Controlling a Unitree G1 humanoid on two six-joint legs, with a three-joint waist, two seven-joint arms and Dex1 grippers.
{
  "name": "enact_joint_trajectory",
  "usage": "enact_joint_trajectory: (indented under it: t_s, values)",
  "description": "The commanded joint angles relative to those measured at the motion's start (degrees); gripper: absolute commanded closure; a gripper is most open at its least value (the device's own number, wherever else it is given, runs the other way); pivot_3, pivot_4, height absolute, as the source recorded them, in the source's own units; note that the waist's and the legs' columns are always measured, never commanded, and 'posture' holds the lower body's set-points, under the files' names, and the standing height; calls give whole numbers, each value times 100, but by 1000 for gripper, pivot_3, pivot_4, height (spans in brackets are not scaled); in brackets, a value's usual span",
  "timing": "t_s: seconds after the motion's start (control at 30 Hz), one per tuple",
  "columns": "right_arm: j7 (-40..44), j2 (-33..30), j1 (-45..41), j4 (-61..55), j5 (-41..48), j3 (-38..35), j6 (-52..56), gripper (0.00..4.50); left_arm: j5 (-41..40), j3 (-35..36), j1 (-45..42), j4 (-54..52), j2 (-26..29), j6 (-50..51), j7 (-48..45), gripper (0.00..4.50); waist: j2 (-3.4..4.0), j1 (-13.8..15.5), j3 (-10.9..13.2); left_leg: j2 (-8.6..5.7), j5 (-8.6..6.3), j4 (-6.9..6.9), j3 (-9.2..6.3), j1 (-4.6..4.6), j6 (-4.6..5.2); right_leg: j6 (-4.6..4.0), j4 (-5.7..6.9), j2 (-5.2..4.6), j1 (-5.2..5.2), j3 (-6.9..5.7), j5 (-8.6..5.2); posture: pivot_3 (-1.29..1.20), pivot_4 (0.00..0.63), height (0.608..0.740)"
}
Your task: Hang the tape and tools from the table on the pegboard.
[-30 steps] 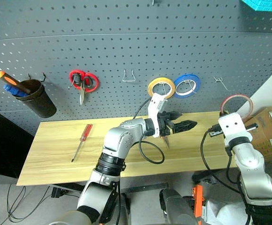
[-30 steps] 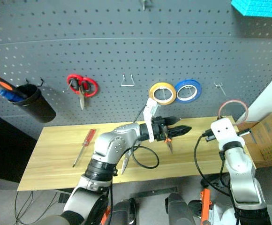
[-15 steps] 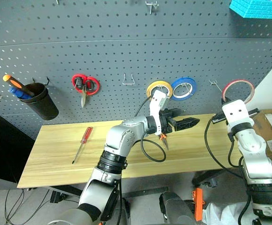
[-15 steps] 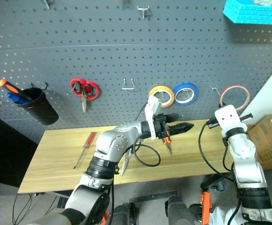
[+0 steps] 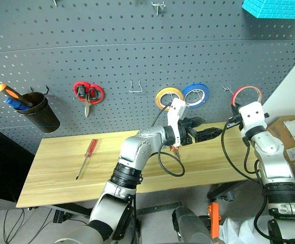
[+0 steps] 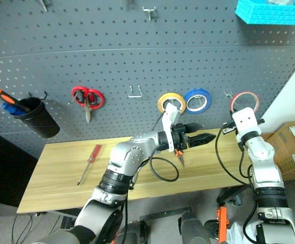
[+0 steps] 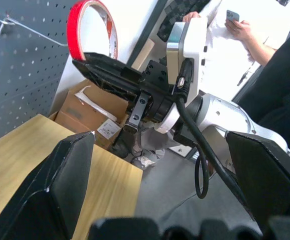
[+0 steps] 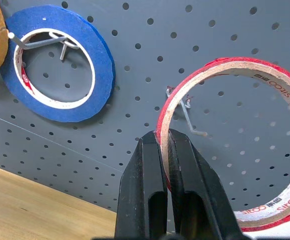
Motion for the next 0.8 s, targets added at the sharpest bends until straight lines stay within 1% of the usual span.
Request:
enact_joint_trajectory:
  t_s: [0.03, 0.13, 0.37, 0.57, 0.8]
  values:
    - [87, -134, -190, 51, 67, -73, -186, 4462, -36, 28, -119, -115, -127, -118, 66, 0, -3, 11, 2, 0, 0, 0, 0, 0, 0, 0, 0, 0, 0, 1, 0, -105, 162, 740]
    - [179, -167, -254, 167, 66, -46, -221, 4462, -56, 38, -81, -195, -155, -60, 142, 0, -7, 21, 14, 0, 0, 0, 1, 1, 0, 0, -1, 0, 0, 2, 0, -89, 189, 740]
    - [288, -118, -431, 495, 59, 26, -280, 4462, -136, 101, 157, -488, -66, 169, 372, 0, -8, 46, 46, 1, 0, -3, 3, 8, 1, -2, 1, 1, 2, 5, -1, -63, 220, 740]
    - [329, -139, -622, 902, 97, -18, -302, 4462, -208, 173, 312, -790, 46, 397, 503, 0, -9, 202, 146, 2, 0, -3, 4, 11, 2, -7, 1, 2, 3, 6, -4, -35, 234, 740]
    - [338, -180, -776, 1300, 128, -59, -321, 4462, -269, 191, 467, -1042, 28, 574, 695, 0, -9, 351, 208, 2, 0, -10, 4, 4, 4, -5, -7, 1, 0, 6, -2, -19, 248, 740]
